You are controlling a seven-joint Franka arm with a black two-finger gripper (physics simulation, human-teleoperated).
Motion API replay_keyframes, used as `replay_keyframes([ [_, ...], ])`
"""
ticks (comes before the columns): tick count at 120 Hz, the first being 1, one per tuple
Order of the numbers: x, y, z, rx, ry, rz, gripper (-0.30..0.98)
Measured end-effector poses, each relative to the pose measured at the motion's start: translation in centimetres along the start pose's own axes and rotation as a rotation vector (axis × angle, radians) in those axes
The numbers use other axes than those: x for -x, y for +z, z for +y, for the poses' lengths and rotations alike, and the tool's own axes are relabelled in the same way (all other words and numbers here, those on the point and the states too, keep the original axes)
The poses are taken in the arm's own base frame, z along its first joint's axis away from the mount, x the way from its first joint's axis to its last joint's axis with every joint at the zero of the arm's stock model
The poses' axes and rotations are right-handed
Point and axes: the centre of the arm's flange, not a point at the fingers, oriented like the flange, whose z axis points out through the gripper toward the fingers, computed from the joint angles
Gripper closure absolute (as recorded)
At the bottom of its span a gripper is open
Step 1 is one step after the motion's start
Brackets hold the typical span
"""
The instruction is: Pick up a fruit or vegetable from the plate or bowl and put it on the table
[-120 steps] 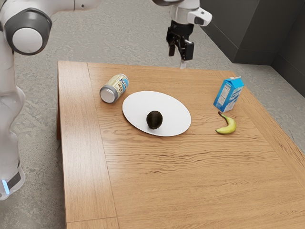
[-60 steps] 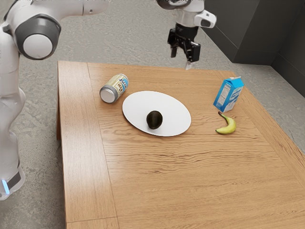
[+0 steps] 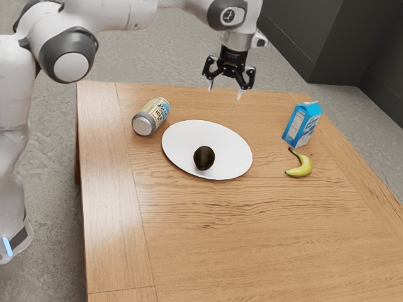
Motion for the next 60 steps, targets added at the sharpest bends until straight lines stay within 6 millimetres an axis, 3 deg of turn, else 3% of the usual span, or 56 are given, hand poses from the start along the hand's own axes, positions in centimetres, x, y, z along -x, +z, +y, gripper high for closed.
replay_keyframes([
  [10, 1.6, 1.0, 1.1, 0.01, -0.03, -0.016, 0.0],
  [40, 4.7, 5.9, -0.2, -0.036, -0.168, -0.052, 0.0],
  [60, 6.3, 6.8, -0.2, -0.043, -0.217, -0.051, 0.0],
])
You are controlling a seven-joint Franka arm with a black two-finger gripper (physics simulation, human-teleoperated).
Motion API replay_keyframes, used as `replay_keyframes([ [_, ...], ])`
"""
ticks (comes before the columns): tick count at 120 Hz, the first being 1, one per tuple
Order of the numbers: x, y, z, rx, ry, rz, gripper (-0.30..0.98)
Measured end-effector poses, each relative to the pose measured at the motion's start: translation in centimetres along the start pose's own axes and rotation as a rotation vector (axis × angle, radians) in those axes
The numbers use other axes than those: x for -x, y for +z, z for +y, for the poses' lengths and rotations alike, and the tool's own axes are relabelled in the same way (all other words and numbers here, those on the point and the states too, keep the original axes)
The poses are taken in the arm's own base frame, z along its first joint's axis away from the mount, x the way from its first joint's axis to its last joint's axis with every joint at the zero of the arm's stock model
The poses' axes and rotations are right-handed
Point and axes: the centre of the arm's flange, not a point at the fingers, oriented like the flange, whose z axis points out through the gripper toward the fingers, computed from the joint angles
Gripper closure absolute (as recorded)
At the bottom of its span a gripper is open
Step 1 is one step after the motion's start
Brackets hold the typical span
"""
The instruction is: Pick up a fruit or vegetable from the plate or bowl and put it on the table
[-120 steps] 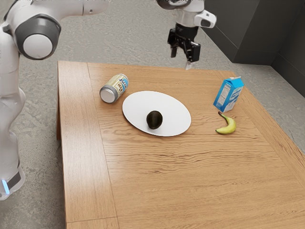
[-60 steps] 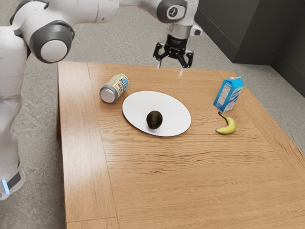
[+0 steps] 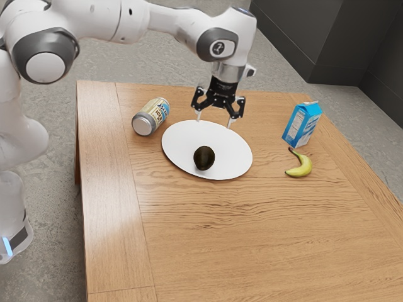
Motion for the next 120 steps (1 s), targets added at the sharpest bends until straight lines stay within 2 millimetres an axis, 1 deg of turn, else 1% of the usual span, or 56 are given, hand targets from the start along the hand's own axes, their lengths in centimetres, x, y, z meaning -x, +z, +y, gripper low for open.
replay_keyframes([
  [18, 1.1, 0.1, 0.2, -0.001, -0.024, 0.006, 0.0],
  [28, 0.9, 0.1, 0.0, -0.001, -0.048, 0.007, 0.0],
  [38, 0.6, 0.8, -0.3, -0.011, -0.072, 0.001, 0.0],
  [46, 1.4, 1.6, -0.1, -0.024, -0.066, -0.004, 0.0],
  [53, 2.0, 1.9, 0.1, -0.029, -0.057, -0.005, 0.0],
  [61, 1.5, 1.8, -0.2, -0.029, -0.068, -0.004, 0.0],
  [66, 1.3, 2.1, -0.4, -0.034, -0.072, -0.007, 0.0],
  [88, 3.3, 2.9, 0.3, -0.047, -0.006, -0.013, 0.0],
  [102, 3.8, 3.4, 0.4, -0.054, 0.024, -0.018, 0.0],
  [120, 4.2, 5.0, 0.4, -0.059, 0.055, -0.021, 0.0],
])
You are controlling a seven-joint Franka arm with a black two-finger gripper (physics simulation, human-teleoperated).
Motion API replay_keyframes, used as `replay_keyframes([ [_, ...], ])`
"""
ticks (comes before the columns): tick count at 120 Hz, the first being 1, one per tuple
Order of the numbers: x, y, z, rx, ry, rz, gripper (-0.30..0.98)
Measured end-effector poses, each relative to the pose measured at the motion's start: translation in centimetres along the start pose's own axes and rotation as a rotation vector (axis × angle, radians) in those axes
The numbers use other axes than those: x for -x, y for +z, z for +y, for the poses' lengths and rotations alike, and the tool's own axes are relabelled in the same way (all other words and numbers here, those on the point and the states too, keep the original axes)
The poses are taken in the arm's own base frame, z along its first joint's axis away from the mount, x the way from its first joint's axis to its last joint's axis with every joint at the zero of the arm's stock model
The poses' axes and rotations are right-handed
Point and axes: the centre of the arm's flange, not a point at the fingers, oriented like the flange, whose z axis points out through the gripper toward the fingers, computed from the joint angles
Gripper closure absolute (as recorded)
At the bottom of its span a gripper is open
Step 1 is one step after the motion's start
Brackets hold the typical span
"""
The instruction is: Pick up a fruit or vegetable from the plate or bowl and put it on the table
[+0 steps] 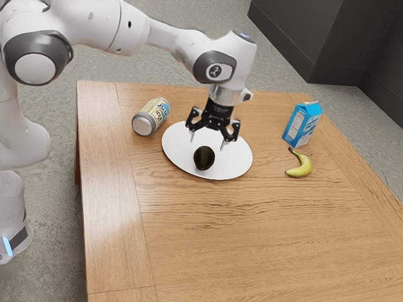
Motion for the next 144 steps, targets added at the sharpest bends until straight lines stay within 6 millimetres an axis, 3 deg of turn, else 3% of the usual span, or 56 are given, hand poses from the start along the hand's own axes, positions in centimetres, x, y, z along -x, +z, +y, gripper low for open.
replay_keyframes([
  [59, 0.5, 3.0, 0.5, 0.051, 0.067, 0.003, 0.0],
  [144, -0.6, 3.8, 0.4, 0.105, 0.119, 0.054, 0.0],
])
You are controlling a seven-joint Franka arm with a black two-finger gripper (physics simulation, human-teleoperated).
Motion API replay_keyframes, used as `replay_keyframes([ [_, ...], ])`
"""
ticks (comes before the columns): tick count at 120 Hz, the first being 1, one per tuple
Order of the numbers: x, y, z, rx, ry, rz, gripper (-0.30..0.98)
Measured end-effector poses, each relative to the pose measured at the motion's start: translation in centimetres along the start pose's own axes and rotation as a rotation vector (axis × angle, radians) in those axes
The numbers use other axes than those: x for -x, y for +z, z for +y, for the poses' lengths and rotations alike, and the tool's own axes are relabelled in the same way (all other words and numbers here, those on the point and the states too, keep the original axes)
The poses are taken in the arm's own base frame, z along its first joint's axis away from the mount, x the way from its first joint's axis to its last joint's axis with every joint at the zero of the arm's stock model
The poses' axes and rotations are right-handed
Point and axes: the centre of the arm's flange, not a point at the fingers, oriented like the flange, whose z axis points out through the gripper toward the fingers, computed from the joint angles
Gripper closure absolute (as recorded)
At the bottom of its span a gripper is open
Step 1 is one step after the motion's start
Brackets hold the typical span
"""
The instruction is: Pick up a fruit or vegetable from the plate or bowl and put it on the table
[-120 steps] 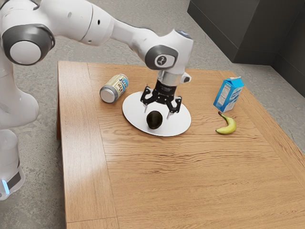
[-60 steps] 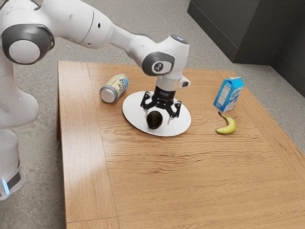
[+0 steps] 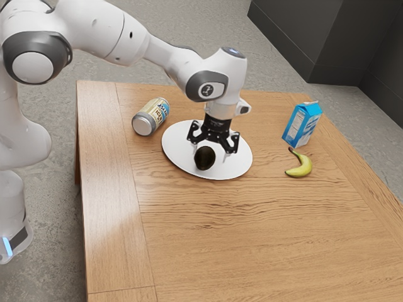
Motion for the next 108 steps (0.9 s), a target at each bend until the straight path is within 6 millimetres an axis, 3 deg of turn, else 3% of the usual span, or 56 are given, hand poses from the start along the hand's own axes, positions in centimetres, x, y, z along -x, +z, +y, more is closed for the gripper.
replay_keyframes([
  [30, -0.1, 1.2, -0.5, -0.001, 0.014, 0.009, 0.0],
  [76, -0.9, 1.8, -1.2, -0.001, 0.017, 0.02, 0.23],
  [108, 0.1, 1.1, 0.0, 0.013, 0.059, 0.026, 0.32],
])
